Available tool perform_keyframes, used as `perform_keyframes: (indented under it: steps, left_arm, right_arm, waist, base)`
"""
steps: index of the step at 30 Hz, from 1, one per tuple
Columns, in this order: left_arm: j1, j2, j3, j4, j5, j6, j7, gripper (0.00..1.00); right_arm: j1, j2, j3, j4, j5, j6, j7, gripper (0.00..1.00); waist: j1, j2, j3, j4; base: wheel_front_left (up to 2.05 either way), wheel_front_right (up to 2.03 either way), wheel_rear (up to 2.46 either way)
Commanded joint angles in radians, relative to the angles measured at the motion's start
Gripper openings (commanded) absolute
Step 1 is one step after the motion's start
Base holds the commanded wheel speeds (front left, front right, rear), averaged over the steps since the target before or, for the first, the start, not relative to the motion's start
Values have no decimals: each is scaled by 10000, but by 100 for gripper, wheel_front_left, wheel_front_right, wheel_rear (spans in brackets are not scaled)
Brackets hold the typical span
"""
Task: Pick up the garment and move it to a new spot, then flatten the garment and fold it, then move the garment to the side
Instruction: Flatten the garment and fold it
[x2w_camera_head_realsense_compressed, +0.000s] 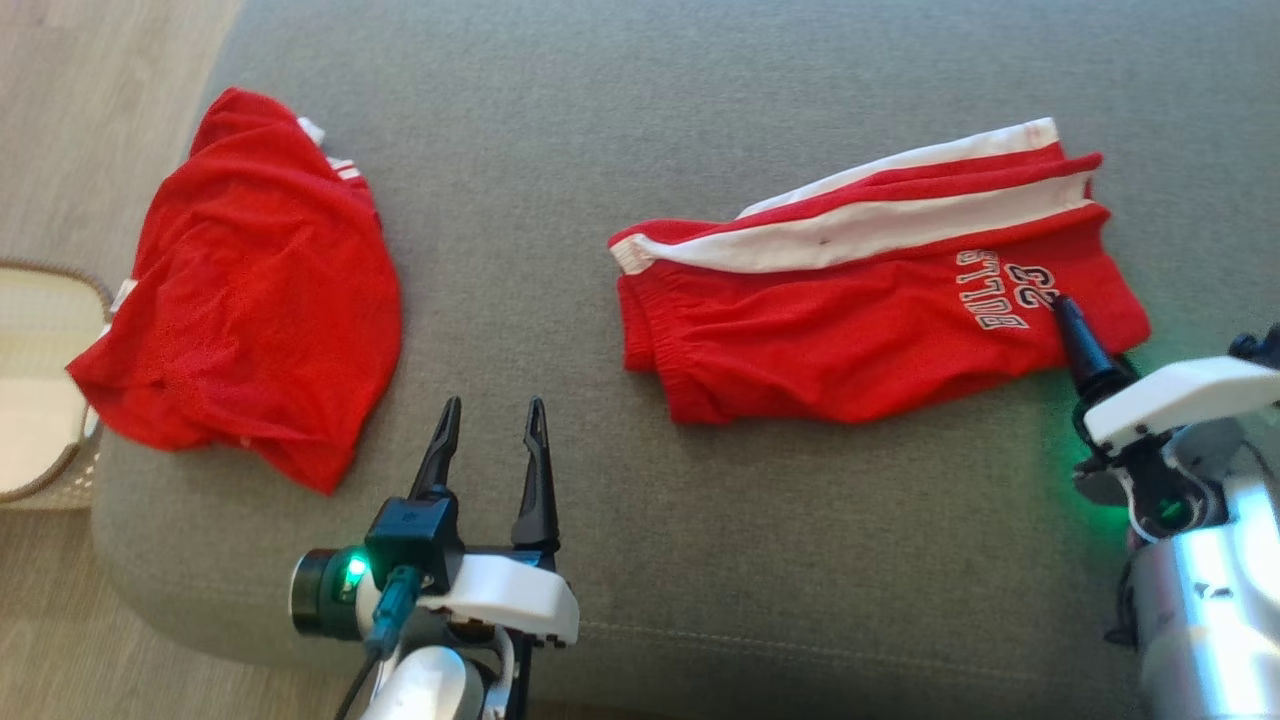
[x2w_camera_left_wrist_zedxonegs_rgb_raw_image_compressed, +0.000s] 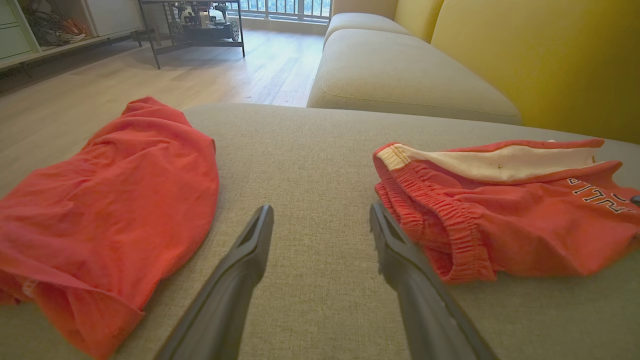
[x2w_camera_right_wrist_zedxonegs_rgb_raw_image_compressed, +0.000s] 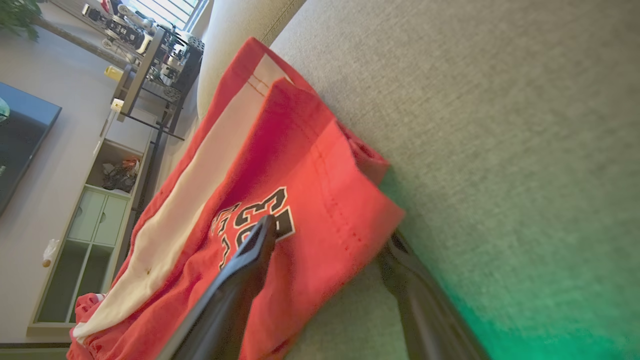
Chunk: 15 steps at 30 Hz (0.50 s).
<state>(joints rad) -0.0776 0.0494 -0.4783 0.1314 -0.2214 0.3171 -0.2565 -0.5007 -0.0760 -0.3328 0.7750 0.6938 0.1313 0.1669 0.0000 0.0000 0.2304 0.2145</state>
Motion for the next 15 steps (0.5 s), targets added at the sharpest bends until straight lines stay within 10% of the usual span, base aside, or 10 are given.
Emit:
perform_keyframes:
  steps: [1, 12, 13, 15]
  left_arm:
    - [-385, 8, 189, -363, -27, 65, -53, 100]
    - [-516, 8, -126, -448, -142, 220, -53, 100]
    - [-525, 8, -141, -439, -152, 227, -53, 100]
    - [-541, 8, -160, -412, -167, 235, -53, 100]
  right_arm:
    - [-211, 56, 196, 368, -214, -6, 63, 100]
    - [-1330, -162, -93, 1526, -508, -6, 180, 100]
    - [-1396, -176, -37, 1559, -519, -6, 211, 18]
    - [-1469, -182, 157, 1492, -496, -6, 212, 0]
  waist:
    - [0, 0, 99, 158]
    - [0, 0, 395, 520]
    - [0, 0, 400, 538]
    - [0, 0, 391, 561]
  base:
    - [0, 0, 0]
    - [0, 0, 0]
    - [0, 0, 0]
    - [0, 0, 0]
